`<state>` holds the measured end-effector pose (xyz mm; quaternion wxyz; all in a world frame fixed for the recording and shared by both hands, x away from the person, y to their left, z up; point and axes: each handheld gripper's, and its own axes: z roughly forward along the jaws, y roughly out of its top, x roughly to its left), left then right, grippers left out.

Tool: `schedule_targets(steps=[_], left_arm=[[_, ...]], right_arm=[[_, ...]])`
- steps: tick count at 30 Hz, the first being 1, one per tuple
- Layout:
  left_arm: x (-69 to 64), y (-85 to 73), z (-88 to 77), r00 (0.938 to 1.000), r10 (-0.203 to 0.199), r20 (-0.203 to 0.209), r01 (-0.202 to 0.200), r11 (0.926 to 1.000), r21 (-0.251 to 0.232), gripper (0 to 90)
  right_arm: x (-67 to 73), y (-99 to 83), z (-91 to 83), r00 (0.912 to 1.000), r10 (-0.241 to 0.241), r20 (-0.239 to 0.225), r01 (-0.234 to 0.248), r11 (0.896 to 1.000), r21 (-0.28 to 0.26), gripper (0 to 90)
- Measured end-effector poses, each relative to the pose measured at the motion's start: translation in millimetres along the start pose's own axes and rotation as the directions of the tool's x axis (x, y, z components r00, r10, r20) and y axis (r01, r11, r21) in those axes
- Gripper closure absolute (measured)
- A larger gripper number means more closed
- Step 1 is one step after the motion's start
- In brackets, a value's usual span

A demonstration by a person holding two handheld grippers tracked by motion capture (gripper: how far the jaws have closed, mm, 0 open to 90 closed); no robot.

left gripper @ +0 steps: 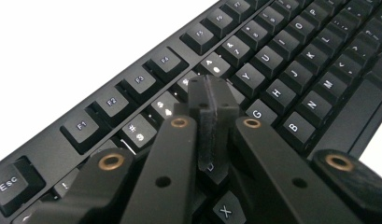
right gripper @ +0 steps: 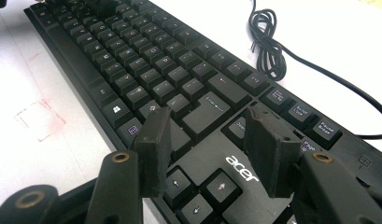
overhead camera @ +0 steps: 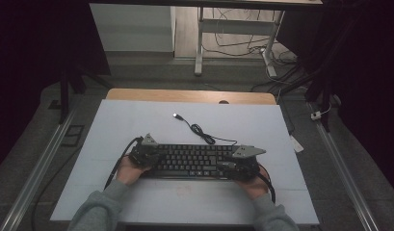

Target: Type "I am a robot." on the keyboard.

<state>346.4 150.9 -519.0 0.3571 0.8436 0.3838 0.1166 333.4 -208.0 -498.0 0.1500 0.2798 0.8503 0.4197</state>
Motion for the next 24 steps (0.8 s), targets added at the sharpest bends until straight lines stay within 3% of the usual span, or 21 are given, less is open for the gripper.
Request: schedule_targets(steps=[5,13,17,24], left_arm=[[1.1,1.1,-13.3,0.9998,-0.018,0.002,0.018,0.9983,-0.055,89.0],[1.9,-1.2,-25.9,0.9995,-0.027,0.018,0.029,0.9963,-0.081,82.7],[1.9,-2.8,-32.0,0.9992,-0.033,0.023,0.035,0.9950,-0.093,76.1],[2.4,-8.5,-41.9,0.9987,-0.045,0.023,0.047,0.9948,-0.091,55.9]], right_arm=[[-0.1,0.1,-0.3,1.0000,0.000,0.000,0.000,1.000,-0.002,51.6],[-0.6,0.1,-1.2,1.0000,0.001,0.002,-0.001,1.000,-0.004,51.6],[-0.7,0.2,-1.5,1.0000,0.001,-0.002,-0.001,1.000,-0.005,51.6],[-0.9,0.2,-1.9,1.0000,0.003,-0.002,-0.003,1.000,-0.011,51.6]])
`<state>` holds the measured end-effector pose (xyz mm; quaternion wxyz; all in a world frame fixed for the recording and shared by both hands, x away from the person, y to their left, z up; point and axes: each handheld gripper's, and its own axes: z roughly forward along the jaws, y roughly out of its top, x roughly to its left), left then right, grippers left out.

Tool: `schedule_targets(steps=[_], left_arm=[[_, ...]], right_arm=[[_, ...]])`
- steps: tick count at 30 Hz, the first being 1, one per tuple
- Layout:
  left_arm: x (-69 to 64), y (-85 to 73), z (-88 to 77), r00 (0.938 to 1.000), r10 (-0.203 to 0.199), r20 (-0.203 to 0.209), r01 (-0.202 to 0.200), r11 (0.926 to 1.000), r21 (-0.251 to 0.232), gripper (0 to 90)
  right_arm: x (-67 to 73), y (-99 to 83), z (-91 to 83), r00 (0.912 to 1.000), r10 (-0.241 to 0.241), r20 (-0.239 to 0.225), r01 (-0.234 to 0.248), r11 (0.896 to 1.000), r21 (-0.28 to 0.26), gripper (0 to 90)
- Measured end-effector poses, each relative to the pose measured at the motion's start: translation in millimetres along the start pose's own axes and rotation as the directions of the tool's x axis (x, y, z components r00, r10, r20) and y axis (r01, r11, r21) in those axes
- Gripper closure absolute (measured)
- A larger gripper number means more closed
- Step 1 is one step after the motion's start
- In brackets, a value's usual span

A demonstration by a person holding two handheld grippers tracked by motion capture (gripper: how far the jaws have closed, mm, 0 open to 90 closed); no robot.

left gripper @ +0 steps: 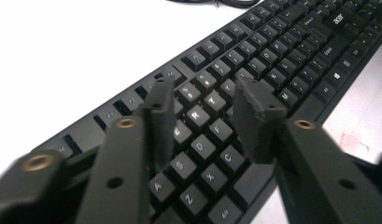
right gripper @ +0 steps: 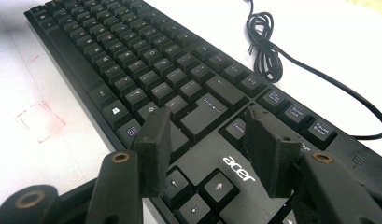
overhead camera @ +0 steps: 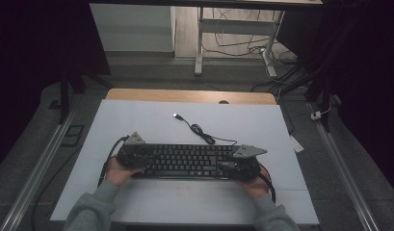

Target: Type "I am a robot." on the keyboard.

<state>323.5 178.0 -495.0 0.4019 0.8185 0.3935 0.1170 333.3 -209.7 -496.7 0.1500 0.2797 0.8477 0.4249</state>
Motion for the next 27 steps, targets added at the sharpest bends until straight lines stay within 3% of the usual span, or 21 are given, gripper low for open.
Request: schedule_targets(steps=[11,27], left_arm=[[6.4,-6.7,-11.0,0.9987,-0.052,-0.002,0.051,0.9987,-0.007,39.8],[5.8,-6.5,-6.9,0.9992,-0.041,-0.002,0.041,0.9991,0.016,37.4]], right_arm=[[-0.7,0.0,-0.4,1.0000,0.000,0.003,0.000,1.000,-0.001,51.5],[2.1,5.8,1.3,0.9999,-0.005,-0.012,0.005,1.000,-0.022,51.6]])
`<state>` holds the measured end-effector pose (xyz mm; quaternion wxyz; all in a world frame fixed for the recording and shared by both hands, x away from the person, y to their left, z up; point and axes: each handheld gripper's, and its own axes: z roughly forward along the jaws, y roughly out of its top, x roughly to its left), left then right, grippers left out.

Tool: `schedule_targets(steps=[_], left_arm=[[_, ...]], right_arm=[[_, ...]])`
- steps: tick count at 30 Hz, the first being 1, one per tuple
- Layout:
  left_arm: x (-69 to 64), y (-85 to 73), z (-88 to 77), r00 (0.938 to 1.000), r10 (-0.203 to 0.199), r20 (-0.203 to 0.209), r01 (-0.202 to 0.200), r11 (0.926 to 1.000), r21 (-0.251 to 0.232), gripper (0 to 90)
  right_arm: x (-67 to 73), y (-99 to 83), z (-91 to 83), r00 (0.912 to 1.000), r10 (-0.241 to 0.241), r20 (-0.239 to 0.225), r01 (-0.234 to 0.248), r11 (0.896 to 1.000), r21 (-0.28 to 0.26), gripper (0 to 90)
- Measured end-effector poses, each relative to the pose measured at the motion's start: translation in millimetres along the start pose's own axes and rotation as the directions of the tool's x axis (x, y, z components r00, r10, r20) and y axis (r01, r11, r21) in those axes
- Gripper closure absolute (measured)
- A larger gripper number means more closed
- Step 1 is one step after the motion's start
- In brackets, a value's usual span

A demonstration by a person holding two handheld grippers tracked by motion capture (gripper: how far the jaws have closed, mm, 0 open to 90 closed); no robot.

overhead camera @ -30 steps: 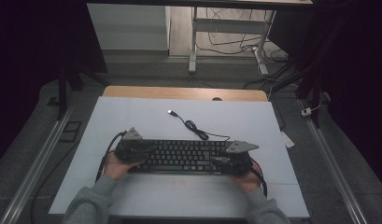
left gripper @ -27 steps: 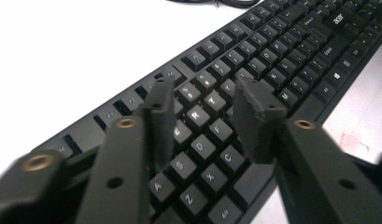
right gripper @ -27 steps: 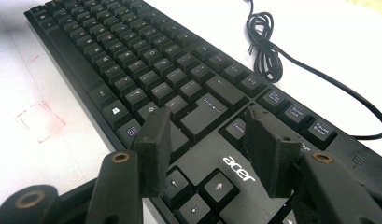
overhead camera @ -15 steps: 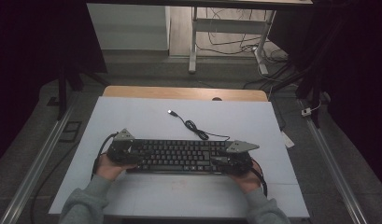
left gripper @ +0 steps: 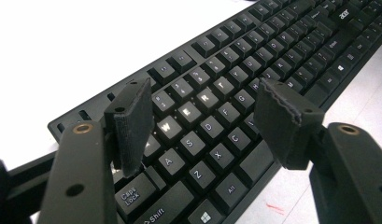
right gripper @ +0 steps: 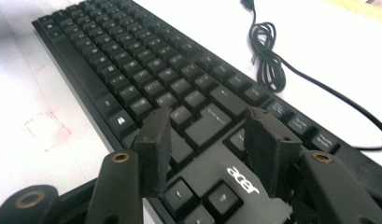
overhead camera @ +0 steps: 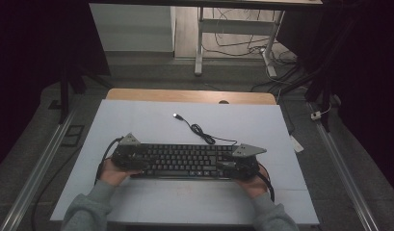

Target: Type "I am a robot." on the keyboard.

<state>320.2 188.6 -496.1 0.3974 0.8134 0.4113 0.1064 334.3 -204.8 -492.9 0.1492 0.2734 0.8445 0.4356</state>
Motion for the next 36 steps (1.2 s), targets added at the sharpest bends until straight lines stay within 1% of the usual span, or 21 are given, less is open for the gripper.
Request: schedule_targets(steps=[2,4,5,6,10,15,17,19,23,27,31,32,36], left_arm=[[-0.5,0.1,1.2,1.0000,-0.001,-0.001,0.001,1.0000,0.003,37.4],[-0.8,0.3,1.4,1.0000,0.007,-0.001,-0.007,1.0000,0.006,37.3],[-1.1,0.4,1.6,1.0000,0.006,-0.001,-0.006,1.0000,0.007,37.3],[-1.0,0.4,1.8,1.0000,0.007,-0.001,-0.007,0.9999,0.008,37.4],[-1.0,0.4,2.8,1.0000,0.007,-0.002,-0.007,0.9999,0.012,37.4],[-1.4,0.6,3.6,1.0000,0.009,-0.002,-0.009,0.9999,0.015,37.4],[-1.5,0.7,4.1,0.9999,0.010,-0.002,-0.010,0.9998,0.016,37.4],[-1.5,0.7,4.5,0.9999,0.012,-0.003,-0.012,0.9998,0.017,37.4],[-1.4,0.7,4.4,0.9999,0.013,-0.001,-0.013,0.9998,0.016,37.3],[-1.6,0.8,4.6,0.9999,0.013,-0.003,-0.013,0.9998,0.016,37.3],[-2.3,1.3,4.5,0.9999,0.016,-0.004,-0.016,0.9998,0.014,37.3],[-2.4,1.3,4.4,0.9998,0.017,-0.004,-0.017,0.9998,0.014,37.3],[-1.7,1.1,4.1,0.9999,0.014,-0.004,-0.014,0.9998,0.013,37.3]], right_arm=[[1.5,3.8,3.1,1.0000,0.001,-0.008,-0.001,1.000,-0.011,51.7],[2.7,8.4,7.1,0.9997,-0.001,-0.022,0.001,1.000,-0.017,51.7],[4.1,10.7,9.3,0.9998,-0.005,-0.021,0.004,1.000,-0.017,51.7],[5.3,12.6,11.9,0.9994,-0.006,-0.034,0.005,1.000,-0.022,51.8],[10.9,19.5,21.8,0.9982,-0.017,-0.057,0.015,1.000,-0.025,52.3],[15.9,28.7,32.5,0.9977,-0.017,-0.066,0.017,1.000,-0.009,53.5],[16.9,31.0,36.5,0.9972,-0.013,-0.073,0.012,1.000,-0.015,54.7],[17.1,33.0,40.3,0.9968,-0.006,-0.079,0.005,1.000,-0.008,56.2],[18.0,37.0,47.5,0.9961,-0.005,-0.088,0.005,1.000,0.002,63.1],[20.9,39.5,54.9,0.9934,-0.018,-0.113,0.020,1.000,0.020,74.8],[22.8,43.5,63.1,0.9916,-0.030,-0.126,0.036,0.998,0.045,86.7],[23.0,44.6,65.8,0.9908,-0.031,-0.131,0.037,0.998,0.043,89.0],[24.6,50.0,78.0,0.9898,-0.028,-0.140,0.037,0.997,0.062,89.7]])
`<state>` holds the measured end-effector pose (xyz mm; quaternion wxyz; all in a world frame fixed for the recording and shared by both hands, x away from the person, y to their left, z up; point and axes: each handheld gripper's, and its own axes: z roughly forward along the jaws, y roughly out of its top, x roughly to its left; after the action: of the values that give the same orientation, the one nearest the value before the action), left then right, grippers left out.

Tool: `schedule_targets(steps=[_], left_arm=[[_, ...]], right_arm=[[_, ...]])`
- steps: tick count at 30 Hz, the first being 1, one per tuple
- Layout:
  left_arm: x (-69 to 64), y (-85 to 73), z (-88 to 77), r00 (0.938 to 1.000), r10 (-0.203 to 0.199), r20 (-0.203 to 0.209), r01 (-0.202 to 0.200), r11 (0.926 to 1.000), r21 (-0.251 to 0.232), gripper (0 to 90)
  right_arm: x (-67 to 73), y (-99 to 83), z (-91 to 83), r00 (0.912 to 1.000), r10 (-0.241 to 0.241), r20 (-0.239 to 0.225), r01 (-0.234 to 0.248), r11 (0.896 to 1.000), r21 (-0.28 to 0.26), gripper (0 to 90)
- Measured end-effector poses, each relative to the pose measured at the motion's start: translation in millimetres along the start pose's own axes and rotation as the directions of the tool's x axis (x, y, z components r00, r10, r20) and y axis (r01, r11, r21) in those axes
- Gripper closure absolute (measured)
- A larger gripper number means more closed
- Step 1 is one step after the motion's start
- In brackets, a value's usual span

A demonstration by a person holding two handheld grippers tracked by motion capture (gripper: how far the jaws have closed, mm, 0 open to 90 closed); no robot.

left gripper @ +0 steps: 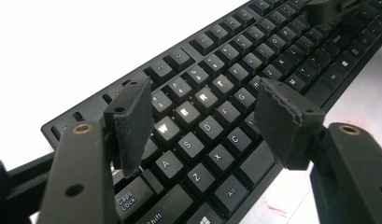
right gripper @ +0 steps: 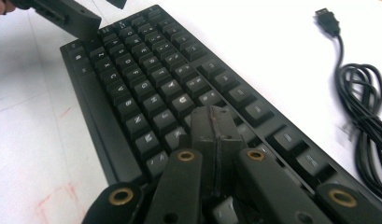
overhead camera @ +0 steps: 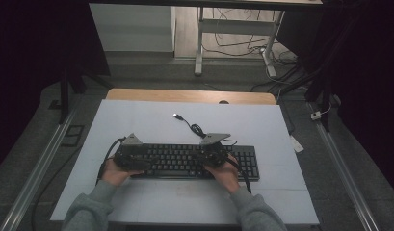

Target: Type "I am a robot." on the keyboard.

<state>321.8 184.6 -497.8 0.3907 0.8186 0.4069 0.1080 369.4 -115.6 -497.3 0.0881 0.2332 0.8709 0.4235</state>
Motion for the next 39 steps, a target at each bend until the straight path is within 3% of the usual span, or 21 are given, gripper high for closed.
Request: schedule_targets(steps=[8,29,39], left_arm=[[-0.5,-0.2,-0.5,1.0000,0.003,0.000,-0.003,1.0000,0.001,37.3],[-0.5,-0.6,-0.3,1.0000,0.004,-0.004,-0.004,1.0000,0.002,37.1],[0.0,-0.8,-1.5,1.0000,0.002,-0.007,-0.002,1.0000,-0.002,37.1]], right_arm=[[-0.1,2.6,17.6,1.0000,0.002,0.004,-0.003,1.000,0.028,89.7],[-1.5,-2.4,28.2,0.9993,-0.007,0.037,0.005,0.997,0.076,90.0],[0.3,1.3,14.6,0.9987,-0.020,0.047,0.020,1.000,0.013,89.9]])
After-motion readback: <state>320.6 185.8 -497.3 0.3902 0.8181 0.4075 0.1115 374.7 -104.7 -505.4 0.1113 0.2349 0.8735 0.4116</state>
